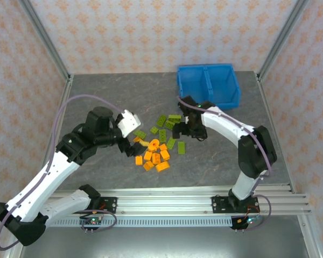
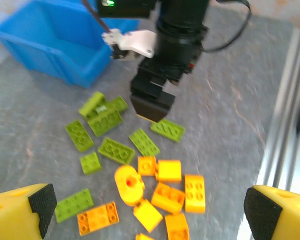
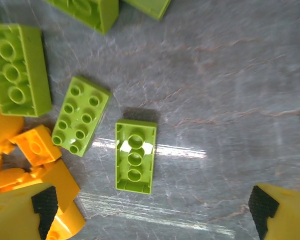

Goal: Sort the legos into containers by color

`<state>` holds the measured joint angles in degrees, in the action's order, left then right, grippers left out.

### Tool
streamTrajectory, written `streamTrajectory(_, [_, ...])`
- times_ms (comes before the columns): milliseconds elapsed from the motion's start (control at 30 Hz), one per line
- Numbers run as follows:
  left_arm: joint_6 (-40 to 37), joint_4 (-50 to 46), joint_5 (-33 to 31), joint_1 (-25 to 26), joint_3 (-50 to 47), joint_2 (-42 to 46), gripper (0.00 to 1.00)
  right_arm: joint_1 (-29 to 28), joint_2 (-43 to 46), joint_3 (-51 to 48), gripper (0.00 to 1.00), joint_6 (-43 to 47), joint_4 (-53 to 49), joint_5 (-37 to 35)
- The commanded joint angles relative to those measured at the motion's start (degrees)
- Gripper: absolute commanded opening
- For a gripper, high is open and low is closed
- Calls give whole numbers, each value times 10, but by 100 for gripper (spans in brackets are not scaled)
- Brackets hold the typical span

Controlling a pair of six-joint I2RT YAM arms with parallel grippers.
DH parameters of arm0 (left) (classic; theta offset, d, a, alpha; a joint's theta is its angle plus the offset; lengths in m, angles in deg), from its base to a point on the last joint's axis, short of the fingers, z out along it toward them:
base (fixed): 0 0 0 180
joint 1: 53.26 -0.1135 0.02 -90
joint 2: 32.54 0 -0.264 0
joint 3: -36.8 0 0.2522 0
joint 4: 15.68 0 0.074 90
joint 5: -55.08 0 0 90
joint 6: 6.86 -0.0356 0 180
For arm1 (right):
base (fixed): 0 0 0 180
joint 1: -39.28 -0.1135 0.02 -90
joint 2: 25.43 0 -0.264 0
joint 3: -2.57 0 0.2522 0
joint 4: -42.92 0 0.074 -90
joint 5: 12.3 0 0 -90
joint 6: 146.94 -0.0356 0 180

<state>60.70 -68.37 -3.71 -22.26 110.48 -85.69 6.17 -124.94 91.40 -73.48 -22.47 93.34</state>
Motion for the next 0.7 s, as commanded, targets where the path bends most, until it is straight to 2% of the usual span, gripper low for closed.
streamTrajectory(0, [-75,-56,61,5,-44,24,100,-22,-21,-24,98,-25,28,-12])
streamTrajectory(133, [-117,-43,78,6,-78,30,100,-39,-58,-29,90,-46,48,-16])
streamTrajectory(200, [-121,-38,75,6,-84,25,100,-42,-74,-29,84,-58,47,-38])
streamTrajectory(267, [-122,-34,76,6,-90,22,100,-44,-85,-32,83,-64,50,-36])
streamTrajectory(367, [-119,-21,75,6,-105,25,100,-43,-93,-38,75,-68,53,-37])
streamTrajectory(533, [-120,-8,57,6,-113,30,100,-44,-101,-51,56,-70,59,-48])
streamTrajectory(667, [-118,-4,56,6,-110,33,100,-44,-79,-57,35,-75,64,-60])
